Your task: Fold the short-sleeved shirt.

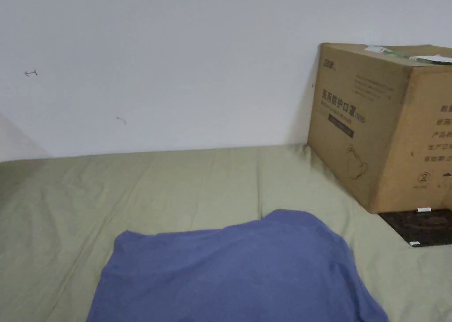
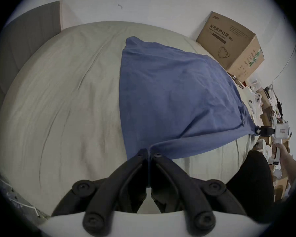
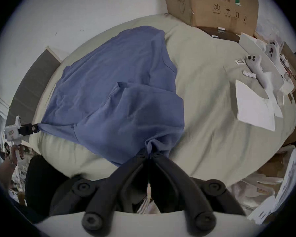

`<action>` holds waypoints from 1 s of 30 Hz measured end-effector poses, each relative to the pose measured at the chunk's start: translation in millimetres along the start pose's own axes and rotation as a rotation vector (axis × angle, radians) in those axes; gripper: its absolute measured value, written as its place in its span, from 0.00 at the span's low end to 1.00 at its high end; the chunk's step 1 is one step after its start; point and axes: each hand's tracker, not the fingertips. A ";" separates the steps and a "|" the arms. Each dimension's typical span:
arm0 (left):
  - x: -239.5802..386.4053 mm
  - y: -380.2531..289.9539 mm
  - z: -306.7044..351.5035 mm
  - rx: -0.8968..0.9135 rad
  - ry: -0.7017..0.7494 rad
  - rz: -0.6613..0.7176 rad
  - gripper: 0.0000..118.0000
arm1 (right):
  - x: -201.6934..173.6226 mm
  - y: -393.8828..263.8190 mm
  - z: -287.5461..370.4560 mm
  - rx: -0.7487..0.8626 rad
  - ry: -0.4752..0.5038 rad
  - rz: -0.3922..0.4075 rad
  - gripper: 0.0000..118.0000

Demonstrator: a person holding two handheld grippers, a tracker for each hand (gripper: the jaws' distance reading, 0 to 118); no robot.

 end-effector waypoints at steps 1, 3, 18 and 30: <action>0.5 -5.1 2.4 0.001 -0.001 0.004 0.01 | -1.5 -4.7 1.9 -0.008 -0.011 0.014 0.00; 1.1 -13.9 4.7 -0.001 0.001 0.003 0.01 | -0.3 -11.5 4.3 -0.014 -0.015 0.021 0.00; -11.2 -33.3 19.8 -0.045 -0.130 0.132 0.89 | -10.4 -22.8 10.6 -0.024 -0.140 -0.012 0.99; 63.0 3.1 97.2 0.276 0.229 0.017 0.79 | -64.5 14.7 86.3 0.327 -0.056 -0.004 0.82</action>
